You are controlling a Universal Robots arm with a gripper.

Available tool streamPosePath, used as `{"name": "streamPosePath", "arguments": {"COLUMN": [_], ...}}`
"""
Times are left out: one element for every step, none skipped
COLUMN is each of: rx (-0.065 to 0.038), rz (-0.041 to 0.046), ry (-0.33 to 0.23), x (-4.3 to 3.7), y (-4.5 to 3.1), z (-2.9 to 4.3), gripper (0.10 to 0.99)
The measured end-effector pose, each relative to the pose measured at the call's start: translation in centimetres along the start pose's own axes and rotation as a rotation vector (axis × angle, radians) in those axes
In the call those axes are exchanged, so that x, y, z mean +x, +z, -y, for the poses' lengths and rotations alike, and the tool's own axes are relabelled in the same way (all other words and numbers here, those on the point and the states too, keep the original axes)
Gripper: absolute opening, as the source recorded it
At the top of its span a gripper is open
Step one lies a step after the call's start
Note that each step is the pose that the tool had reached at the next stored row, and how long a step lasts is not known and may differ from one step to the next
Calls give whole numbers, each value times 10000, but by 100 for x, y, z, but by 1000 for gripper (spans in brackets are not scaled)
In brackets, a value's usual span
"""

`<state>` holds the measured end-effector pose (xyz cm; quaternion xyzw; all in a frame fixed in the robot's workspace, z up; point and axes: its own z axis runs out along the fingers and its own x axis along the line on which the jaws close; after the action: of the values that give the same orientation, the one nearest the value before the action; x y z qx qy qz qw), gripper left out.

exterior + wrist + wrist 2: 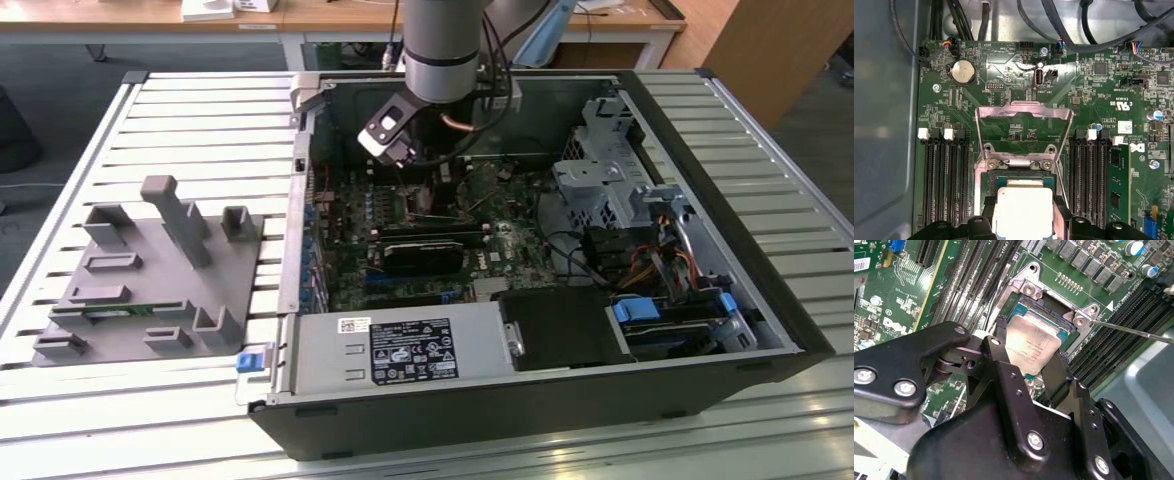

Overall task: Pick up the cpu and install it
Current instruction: 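Place the cpu into insertion slot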

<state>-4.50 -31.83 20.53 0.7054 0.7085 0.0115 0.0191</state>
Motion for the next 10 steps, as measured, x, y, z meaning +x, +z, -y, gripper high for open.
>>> {"name": "streamPosePath", "arguments": {"rx": [0, 0, 0, 0, 0, 1, 1, 0, 0, 0], "rz": [0, 0, 0, 0, -1, 1, 1, -1, -3, -3], "ry": [0, 0, -1, -2, -2, -1, 0, -1, -2, -2], "x": [1, 2, 2, 3, 5, 7, 10, 11, 12, 13], "y": [7, 13, 19, 24, 28, 32, 35, 39, 43, 47], "z": [2, 4, 6, 7, 7, 8, 8, 8, 8, 8], "gripper": [533, 533, 533, 533, 533, 533, 533, 533, 533, 533]}}
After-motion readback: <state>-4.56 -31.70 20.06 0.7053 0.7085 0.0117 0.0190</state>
